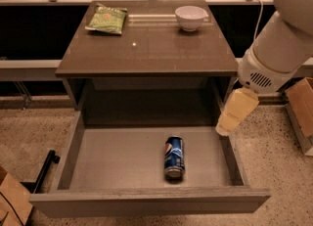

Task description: Pick pepsi can from top drawer and place on counter

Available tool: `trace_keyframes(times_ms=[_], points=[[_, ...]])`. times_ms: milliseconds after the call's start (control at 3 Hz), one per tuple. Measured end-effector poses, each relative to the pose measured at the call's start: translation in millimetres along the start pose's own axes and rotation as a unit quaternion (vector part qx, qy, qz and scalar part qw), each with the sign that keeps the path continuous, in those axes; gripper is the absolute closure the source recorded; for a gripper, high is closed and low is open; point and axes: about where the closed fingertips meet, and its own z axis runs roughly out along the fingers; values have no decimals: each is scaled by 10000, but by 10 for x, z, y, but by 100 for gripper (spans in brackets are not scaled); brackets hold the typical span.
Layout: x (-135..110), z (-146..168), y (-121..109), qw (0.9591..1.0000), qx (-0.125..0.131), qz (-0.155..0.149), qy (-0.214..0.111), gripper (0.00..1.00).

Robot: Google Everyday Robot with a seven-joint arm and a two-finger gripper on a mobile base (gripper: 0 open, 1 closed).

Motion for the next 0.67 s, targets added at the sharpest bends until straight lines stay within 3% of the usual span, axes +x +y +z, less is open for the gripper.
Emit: trace_keyframes(times_ms=[333, 667], points=[[4, 6, 2, 9998, 10, 215, 2, 0], [-40, 221, 72, 9992, -187, 343, 130, 0]])
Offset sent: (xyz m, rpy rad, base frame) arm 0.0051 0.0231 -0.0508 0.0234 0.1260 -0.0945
